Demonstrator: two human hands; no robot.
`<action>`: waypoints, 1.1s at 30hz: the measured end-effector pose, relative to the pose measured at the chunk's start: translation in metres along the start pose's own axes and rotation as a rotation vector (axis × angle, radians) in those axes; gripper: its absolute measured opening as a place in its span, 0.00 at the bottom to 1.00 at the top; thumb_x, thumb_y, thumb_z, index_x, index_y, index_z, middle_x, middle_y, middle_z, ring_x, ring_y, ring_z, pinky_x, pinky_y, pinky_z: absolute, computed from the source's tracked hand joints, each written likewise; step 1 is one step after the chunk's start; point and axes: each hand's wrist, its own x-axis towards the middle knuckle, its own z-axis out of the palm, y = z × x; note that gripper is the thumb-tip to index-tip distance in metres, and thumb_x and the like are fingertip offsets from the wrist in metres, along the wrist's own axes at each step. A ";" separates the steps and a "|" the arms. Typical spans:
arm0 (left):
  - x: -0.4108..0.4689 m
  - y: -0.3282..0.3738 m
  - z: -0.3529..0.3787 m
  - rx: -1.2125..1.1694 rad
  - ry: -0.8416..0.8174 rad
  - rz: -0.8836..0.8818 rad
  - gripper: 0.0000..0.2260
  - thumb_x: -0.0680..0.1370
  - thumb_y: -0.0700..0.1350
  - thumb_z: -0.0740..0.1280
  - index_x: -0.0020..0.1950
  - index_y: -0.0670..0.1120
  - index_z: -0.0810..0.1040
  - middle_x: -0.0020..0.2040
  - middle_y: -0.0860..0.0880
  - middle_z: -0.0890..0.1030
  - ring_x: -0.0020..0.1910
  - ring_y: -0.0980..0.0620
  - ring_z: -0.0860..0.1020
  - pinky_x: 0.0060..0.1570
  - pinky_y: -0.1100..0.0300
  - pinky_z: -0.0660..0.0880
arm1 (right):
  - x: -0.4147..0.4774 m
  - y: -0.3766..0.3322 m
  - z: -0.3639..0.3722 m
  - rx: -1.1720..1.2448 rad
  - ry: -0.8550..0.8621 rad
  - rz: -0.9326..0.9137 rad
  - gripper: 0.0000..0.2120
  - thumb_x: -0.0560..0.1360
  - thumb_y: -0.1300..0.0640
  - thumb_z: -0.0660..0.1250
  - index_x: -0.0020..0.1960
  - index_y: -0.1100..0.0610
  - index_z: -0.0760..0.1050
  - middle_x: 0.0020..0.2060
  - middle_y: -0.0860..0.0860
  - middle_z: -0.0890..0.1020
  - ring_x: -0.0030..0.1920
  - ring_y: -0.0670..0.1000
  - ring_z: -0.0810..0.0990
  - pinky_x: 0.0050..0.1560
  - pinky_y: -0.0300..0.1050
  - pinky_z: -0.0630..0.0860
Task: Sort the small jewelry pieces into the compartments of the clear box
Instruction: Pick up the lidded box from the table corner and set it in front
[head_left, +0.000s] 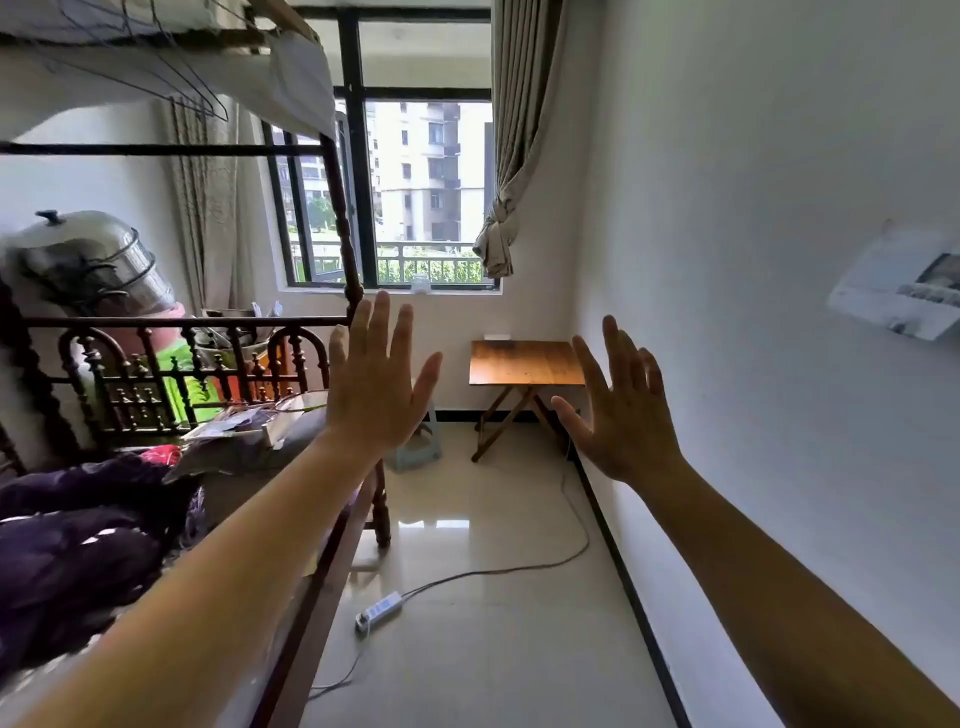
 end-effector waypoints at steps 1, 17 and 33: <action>0.006 -0.006 0.010 -0.024 -0.023 -0.023 0.32 0.81 0.62 0.47 0.78 0.42 0.59 0.79 0.39 0.58 0.78 0.39 0.55 0.73 0.38 0.53 | 0.006 -0.004 0.012 0.015 -0.020 0.007 0.37 0.79 0.35 0.55 0.81 0.54 0.53 0.80 0.60 0.47 0.79 0.62 0.53 0.76 0.61 0.53; 0.176 -0.067 0.265 -0.010 -0.124 -0.010 0.31 0.81 0.62 0.48 0.77 0.44 0.60 0.79 0.40 0.58 0.77 0.40 0.57 0.72 0.38 0.55 | 0.143 0.077 0.276 0.113 -0.136 0.097 0.37 0.79 0.38 0.59 0.81 0.54 0.53 0.80 0.60 0.49 0.79 0.62 0.53 0.73 0.64 0.57; 0.351 -0.242 0.526 0.130 -0.214 -0.037 0.34 0.79 0.64 0.46 0.80 0.48 0.49 0.81 0.43 0.45 0.79 0.41 0.46 0.74 0.37 0.48 | 0.359 0.095 0.600 0.144 -0.250 0.053 0.40 0.79 0.37 0.57 0.82 0.52 0.43 0.80 0.58 0.40 0.80 0.61 0.44 0.77 0.62 0.47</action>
